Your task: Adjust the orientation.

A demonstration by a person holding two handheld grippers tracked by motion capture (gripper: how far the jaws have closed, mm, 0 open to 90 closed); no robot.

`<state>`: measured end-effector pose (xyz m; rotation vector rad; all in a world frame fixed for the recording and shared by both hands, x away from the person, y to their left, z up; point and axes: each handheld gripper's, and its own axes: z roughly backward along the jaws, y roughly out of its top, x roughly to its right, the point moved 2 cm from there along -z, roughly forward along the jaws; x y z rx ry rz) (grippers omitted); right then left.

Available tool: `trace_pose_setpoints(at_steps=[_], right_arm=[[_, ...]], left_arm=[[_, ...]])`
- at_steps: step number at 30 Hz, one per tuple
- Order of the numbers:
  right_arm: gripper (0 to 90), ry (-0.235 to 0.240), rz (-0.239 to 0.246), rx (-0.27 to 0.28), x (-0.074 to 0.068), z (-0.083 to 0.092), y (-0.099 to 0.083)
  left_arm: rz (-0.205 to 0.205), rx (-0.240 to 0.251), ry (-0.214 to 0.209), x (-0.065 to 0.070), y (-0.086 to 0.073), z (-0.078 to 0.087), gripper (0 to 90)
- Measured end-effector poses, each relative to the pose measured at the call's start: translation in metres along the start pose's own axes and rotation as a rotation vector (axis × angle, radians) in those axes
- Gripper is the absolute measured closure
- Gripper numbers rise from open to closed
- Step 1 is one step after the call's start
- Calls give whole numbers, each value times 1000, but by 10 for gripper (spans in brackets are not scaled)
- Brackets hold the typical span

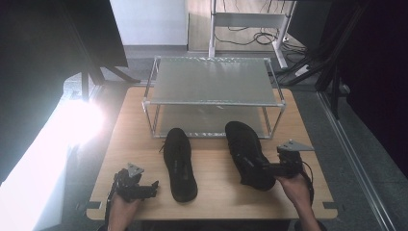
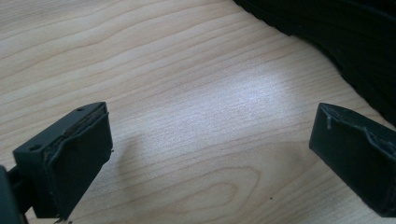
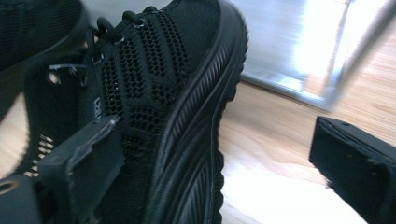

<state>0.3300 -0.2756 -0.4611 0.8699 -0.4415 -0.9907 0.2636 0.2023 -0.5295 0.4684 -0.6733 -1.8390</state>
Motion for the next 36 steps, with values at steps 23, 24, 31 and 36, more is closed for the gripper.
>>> trace_pose_setpoints(at_steps=[23,24,31,36], right_arm=[[39,-24,-165,-48,57,4,-32],[40,-24,-166,-46,57,5,-31],[52,-25,-166,-15,57,14,-24],[53,-1,-151,-11,53,20,-18]], left_arm=[[75,0,-36,0,2,1,10],[81,2,-36,0,3,1,14],[97,26,-39,3,7,5,35],[94,36,-39,5,10,9,32]])
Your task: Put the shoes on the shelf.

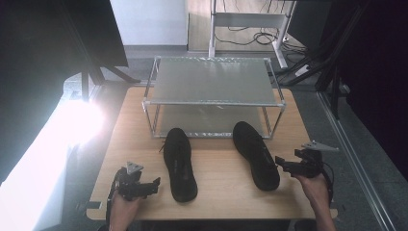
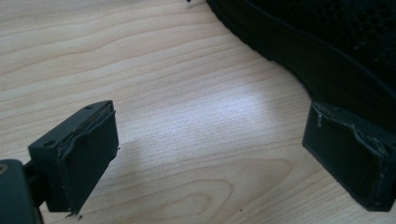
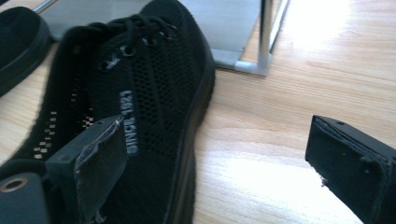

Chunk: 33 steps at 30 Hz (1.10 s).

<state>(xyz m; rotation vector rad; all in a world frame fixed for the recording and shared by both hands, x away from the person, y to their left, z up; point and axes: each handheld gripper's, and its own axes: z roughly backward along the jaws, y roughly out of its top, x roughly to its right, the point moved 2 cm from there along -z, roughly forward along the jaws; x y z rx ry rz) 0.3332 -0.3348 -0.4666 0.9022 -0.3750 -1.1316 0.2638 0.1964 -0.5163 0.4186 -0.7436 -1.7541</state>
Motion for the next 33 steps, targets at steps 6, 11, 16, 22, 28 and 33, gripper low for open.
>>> trace_pose_setpoints(at_steps=[6,11,16,22,28,33], right_arm=[[53,32,39,-16,-6,-1,6],[51,52,51,-11,-11,-3,11],[55,80,37,-10,-14,-12,15],[71,98,53,-40,-20,-33,17],[80,154,56,-47,-29,-47,22],[89,149,64,-67,-30,-50,22]], left_arm=[[-3,44,-34,8,12,6,12],[-4,71,-50,17,26,10,12],[-12,99,-62,30,41,4,14],[11,112,-134,41,55,-12,3],[7,119,-166,48,63,-13,22],[-11,93,-167,55,63,-21,40]])
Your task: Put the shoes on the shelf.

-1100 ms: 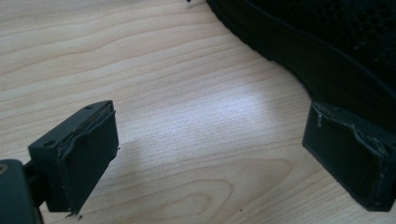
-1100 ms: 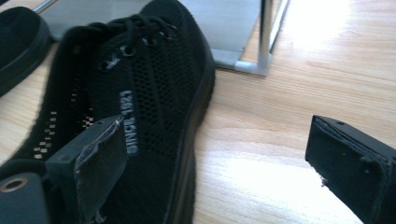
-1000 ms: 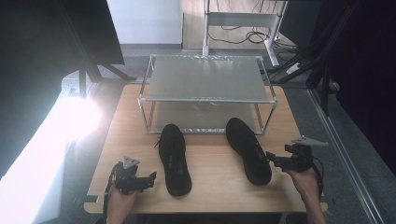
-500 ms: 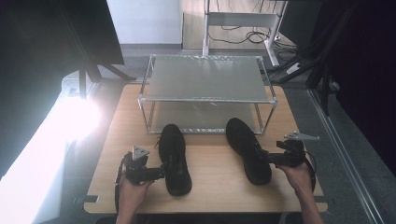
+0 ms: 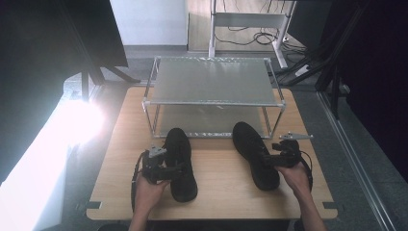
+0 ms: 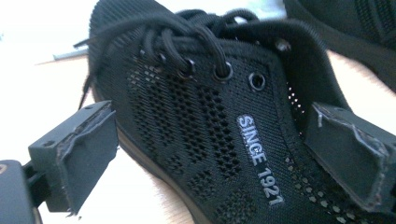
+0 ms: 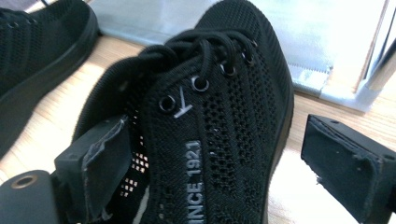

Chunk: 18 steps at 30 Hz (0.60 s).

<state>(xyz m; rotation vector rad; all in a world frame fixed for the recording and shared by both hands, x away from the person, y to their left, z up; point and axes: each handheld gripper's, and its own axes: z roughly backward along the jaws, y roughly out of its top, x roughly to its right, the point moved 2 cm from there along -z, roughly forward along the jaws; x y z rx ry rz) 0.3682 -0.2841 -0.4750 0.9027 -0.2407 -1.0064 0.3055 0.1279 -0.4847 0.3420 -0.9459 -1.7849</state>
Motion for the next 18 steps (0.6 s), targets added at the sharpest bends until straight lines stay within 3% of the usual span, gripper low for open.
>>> trace_pose_setpoints(at_steps=[3,7,9,10,13,18], right_arm=[[138,-5,-7,-30,2,-7,-3],[246,-15,-23,-31,3,-17,-6],[328,-68,6,-33,3,-19,-6],[349,-91,29,-43,2,-21,-7],[440,-127,22,-32,4,-23,-10],[574,-151,-44,11,9,-19,-13]], left_arm=[[17,-14,2,-2,-2,-9,40],[21,-31,16,-5,-2,-17,35],[23,-30,24,-6,-2,-20,37],[25,-29,32,-7,-2,-22,54],[46,-28,57,-10,-1,-26,137],[61,-32,78,-12,-2,-18,309]])
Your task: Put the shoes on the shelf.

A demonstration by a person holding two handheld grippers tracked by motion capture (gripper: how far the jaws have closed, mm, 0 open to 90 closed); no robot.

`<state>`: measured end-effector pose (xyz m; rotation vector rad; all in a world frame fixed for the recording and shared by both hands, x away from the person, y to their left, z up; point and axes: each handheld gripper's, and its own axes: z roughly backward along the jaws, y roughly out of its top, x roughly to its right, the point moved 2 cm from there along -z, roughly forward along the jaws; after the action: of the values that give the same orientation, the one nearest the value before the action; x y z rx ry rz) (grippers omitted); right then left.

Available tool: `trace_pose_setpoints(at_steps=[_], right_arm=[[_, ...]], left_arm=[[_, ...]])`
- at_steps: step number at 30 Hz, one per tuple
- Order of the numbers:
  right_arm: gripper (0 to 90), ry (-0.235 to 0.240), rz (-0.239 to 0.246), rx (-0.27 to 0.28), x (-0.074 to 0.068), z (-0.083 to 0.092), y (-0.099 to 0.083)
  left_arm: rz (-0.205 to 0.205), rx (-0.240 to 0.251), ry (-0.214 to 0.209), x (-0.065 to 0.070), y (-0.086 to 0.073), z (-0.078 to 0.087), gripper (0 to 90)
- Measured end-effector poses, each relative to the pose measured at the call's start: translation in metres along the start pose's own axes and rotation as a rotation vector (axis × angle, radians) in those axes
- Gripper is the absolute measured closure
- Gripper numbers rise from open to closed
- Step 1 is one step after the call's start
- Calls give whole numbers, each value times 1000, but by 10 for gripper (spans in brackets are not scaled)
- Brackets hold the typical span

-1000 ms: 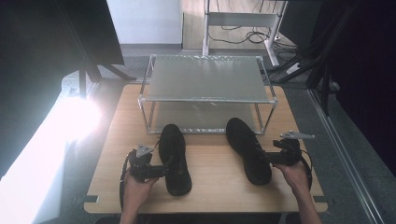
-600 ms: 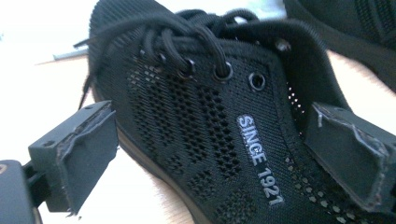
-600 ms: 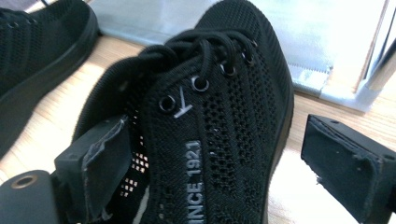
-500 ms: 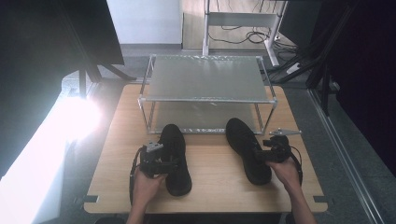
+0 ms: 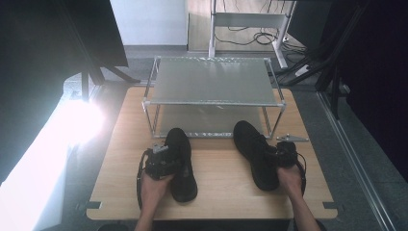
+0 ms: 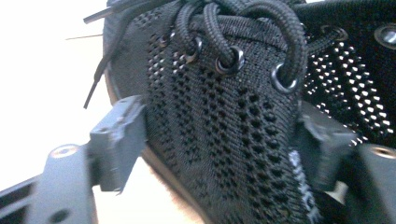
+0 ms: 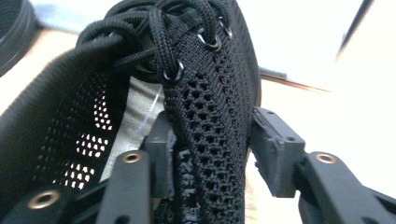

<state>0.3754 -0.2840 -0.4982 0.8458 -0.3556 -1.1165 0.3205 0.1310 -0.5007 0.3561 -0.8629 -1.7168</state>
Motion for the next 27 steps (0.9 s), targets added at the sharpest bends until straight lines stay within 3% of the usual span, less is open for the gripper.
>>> trace_pose_setpoints(at_steps=[2,5,8,17,22,27], right_arm=[[603,-26,12,1,-2,1,0],[627,-38,21,4,-2,2,0],[676,-32,-9,24,0,5,0],[693,38,-123,63,11,10,-3],[697,109,-213,90,17,13,-7],[703,129,-252,99,20,15,-10]], left_arm=[[-9,-4,1,-3,-2,2,394],[-1,-9,-13,-6,-3,4,444],[3,-13,-25,-9,-4,8,514],[27,11,-41,-19,-7,20,762],[125,56,-99,-34,-12,24,792],[185,87,-158,-42,-16,25,805]])
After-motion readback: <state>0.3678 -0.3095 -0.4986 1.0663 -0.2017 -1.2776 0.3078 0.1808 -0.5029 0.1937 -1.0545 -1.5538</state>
